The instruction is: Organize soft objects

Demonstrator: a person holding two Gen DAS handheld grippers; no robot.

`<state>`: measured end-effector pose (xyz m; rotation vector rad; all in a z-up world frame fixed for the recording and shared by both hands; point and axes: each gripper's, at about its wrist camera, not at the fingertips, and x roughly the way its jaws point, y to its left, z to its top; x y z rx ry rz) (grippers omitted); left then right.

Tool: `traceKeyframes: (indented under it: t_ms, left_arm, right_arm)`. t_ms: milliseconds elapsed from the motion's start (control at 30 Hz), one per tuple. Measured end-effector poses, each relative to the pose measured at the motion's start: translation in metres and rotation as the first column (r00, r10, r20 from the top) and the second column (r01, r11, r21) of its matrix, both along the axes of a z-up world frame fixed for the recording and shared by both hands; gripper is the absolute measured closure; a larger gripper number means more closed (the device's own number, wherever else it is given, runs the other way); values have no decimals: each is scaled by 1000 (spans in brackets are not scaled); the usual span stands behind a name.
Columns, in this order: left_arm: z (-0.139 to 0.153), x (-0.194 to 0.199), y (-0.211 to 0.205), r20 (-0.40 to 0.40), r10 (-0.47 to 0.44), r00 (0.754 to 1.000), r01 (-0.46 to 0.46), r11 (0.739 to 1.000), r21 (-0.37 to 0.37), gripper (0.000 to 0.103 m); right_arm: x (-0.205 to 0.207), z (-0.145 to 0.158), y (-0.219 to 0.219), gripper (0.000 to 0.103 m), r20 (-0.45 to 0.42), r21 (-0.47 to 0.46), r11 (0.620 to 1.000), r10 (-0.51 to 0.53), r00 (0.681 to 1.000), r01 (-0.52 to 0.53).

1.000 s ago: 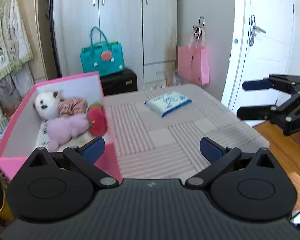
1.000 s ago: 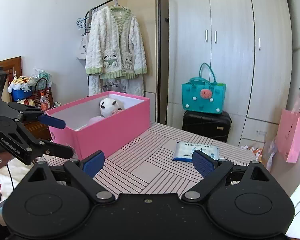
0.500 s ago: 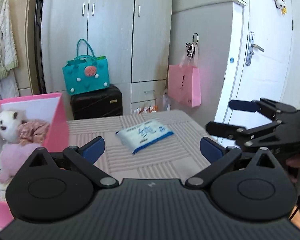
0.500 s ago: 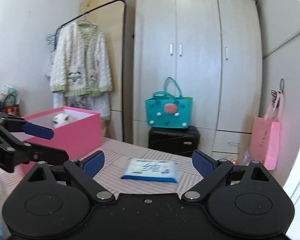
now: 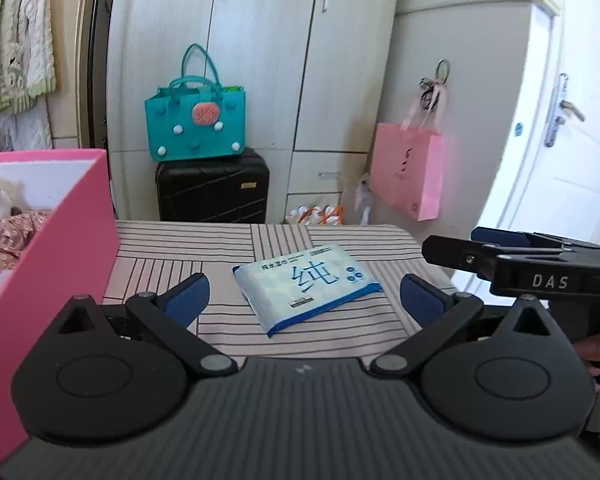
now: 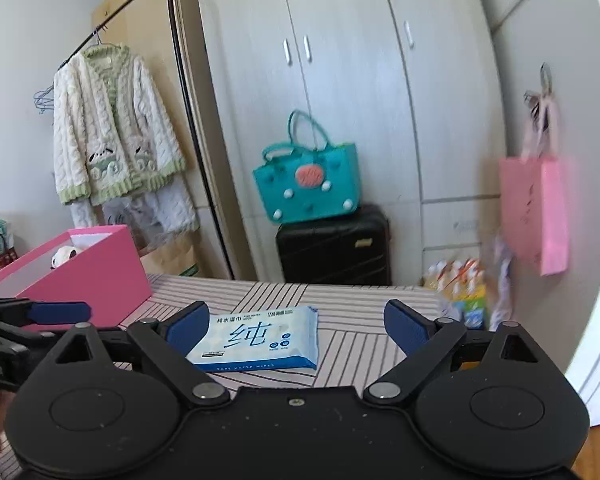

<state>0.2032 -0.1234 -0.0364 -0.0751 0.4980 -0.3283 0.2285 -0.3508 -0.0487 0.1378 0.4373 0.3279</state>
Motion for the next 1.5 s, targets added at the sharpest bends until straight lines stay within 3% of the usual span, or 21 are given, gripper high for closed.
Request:
traceKeyframes:
  t_ms: [333, 500, 567, 633, 700, 767, 833, 900, 933, 1000, 1133, 1333, 1500]
  left_arm:
    - [-27, 54, 1, -152, 53, 987, -61, 997, -44, 3]
    - [-37, 68, 6, -193, 83, 978, -97, 993, -67, 3]
    - [-40, 72, 7, -205, 87, 975, -104, 992, -71, 7]
    - [-43, 76, 7, -230, 87, 969, -107, 991, -76, 30]
    - [-47, 81, 6, -279, 72, 958, -99, 991, -85, 31]
    - [-48, 80, 6, -272, 74, 960, -103, 990, -97, 31]
    - [-49, 82, 6, -269, 87, 959, -117, 988, -100, 31]
    - [-50, 83, 5, -263, 95, 960, -126, 987, -101, 34]
    - [-50, 83, 5, -263, 99, 960, -130, 986, -103, 42]
    - [-51, 83, 5, -276, 84, 957, -122, 984, -126, 49]
    - [-51, 78, 4, -284, 97, 954, -137, 983, -125, 69]
    - [-49, 60, 9, -319, 69, 945, -121, 982, -146, 71]
    - [-48, 57, 9, -322, 22, 946, -55, 994, -92, 69]
  right_arm:
    - [57, -26, -9, 18, -196, 168, 984, 95, 976, -62]
    - [74, -38, 1, 21, -252, 173, 981, 126, 959, -83]
    - [78, -42, 3, 22, -270, 182, 979, 136, 953, -88]
    - [81, -45, 4, 26, -289, 194, 977, 145, 946, -91]
    - [85, -49, 3, 26, -319, 218, 972, 159, 934, -91]
    - [88, -52, 1, 27, -346, 252, 963, 178, 921, -92]
    - [87, -53, 2, 31, -345, 241, 966, 173, 923, -91]
    - [86, -52, 4, 48, -345, 211, 973, 159, 925, -89]
    - [85, -52, 5, 54, -346, 195, 976, 157, 925, -93]
    - [81, -52, 6, 74, -350, 189, 975, 176, 920, -115]
    - [69, -49, 11, 78, -347, 169, 975, 194, 917, -142]
    - [42, -39, 19, 78, -357, 93, 978, 209, 910, -187]
    - [39, -36, 17, 71, -357, 42, 984, 178, 917, -175]
